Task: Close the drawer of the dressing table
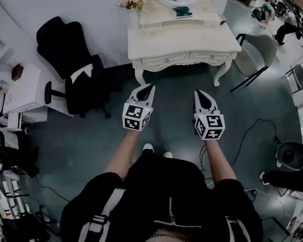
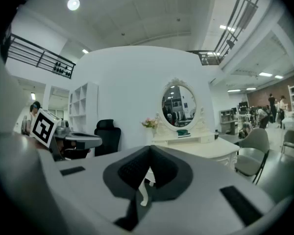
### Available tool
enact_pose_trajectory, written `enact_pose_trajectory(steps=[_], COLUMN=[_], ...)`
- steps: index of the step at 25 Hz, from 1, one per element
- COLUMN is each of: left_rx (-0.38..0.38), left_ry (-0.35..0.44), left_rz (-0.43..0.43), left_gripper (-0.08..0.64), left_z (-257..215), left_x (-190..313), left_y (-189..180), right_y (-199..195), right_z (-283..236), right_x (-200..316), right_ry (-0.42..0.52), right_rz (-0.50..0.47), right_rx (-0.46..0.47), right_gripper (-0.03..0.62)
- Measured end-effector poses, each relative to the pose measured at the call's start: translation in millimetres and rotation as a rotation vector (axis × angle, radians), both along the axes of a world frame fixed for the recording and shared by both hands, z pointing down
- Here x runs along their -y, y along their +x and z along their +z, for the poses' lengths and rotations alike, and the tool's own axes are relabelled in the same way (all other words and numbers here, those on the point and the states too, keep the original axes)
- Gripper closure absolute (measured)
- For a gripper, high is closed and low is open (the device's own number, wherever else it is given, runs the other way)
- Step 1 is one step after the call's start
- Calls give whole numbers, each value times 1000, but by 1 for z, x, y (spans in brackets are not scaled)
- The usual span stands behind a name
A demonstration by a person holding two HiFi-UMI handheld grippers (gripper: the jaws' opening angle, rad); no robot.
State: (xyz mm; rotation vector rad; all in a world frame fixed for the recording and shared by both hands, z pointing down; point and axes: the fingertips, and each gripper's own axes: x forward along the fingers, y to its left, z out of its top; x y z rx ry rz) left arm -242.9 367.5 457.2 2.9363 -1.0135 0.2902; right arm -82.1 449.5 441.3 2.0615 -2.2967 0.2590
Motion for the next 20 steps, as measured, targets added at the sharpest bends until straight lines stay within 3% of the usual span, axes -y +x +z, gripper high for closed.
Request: enact_pose_trajectory(steps=[4,13,20], left_rx=[-16,4,6], left_ry=[19,19,0], left_rz=[-5,15,21], left_gripper=[558,558,558], left_z=[-5,-3,9], left_x=[2,-5,19], left_y=[1,8,26], right_y=[1,-5,9], right_z=[4,17,25], right_x=[3,-3,11], right_ry=[-11,-58,-60], right_rz=[-19,-57,-33], right_rx=[35,22,-5], right_gripper=[591,591,591])
